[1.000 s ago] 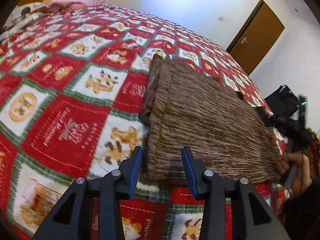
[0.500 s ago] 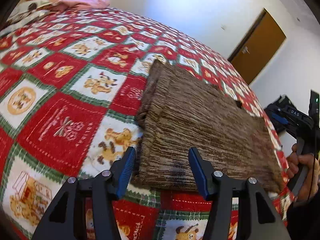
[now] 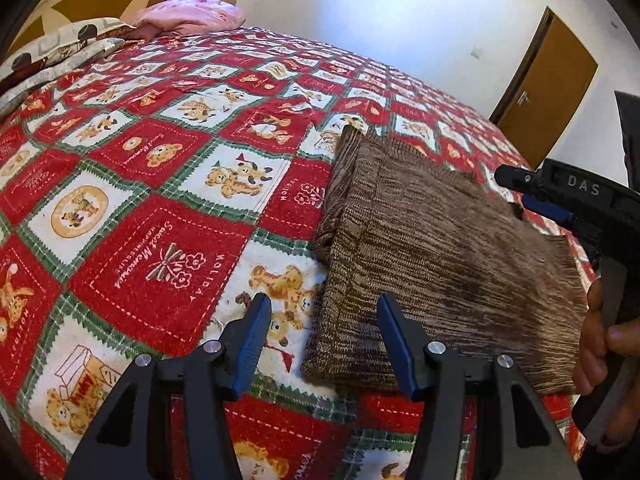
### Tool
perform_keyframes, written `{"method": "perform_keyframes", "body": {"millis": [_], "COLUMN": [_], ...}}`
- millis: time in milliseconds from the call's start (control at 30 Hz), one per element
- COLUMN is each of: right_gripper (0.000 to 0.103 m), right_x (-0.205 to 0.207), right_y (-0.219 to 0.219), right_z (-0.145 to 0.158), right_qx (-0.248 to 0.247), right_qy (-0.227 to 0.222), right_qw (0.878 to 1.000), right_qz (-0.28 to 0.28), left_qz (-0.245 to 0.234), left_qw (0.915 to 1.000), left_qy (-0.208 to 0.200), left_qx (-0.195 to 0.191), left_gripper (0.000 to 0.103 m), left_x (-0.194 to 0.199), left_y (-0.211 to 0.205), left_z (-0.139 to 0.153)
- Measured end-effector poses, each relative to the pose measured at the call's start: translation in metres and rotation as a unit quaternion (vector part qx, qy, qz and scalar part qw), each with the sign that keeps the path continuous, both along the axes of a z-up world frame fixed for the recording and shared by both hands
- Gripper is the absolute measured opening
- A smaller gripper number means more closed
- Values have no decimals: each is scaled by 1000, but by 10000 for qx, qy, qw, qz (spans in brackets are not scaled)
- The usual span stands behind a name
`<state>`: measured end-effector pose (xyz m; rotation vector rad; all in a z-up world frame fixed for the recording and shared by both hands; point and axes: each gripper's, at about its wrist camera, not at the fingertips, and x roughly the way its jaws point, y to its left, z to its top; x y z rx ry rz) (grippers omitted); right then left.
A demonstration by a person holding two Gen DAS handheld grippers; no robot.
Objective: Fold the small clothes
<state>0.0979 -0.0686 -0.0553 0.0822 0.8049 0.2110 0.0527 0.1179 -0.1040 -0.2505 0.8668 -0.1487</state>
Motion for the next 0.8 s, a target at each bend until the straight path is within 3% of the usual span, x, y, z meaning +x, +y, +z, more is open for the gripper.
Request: {"method": "perform_keyframes", "body": {"millis": [67, 167, 333, 433, 500, 667, 800], "right_gripper": [42, 42, 43, 53, 63, 67, 68], "right_x": [5, 10, 19, 25, 30, 51, 64], "right_y": [4, 10, 21, 30, 41, 63, 90], "right_z": [-4, -4, -2, 2, 5, 2, -11], "right_qx": [-44, -70, 8, -17, -104, -51, -243], "right_qy": [145, 200, 356, 391, 408, 616, 766], "right_qw": [9998, 9996, 9990, 9985, 9979, 9958, 9933], "right_qz": [99, 207, 272, 373, 491, 678, 832], "left_qz": [-19, -57, -36, 7, 27, -74, -14], "left_qw": [10000, 9995, 9990, 9990, 9992, 9967, 9963], "left_qy": [18, 80, 188, 272, 308, 345, 294], "left_qx": [70, 292, 395, 345, 237, -733, -802], "left_gripper": [60, 62, 62, 62, 62, 62, 62], "left_x": [0, 1, 3, 7, 8, 3, 3], "left_y": [-3, -10, -13, -12, -11, -8, -11], "left_z": [0, 0, 1, 2, 2, 2, -1]}}
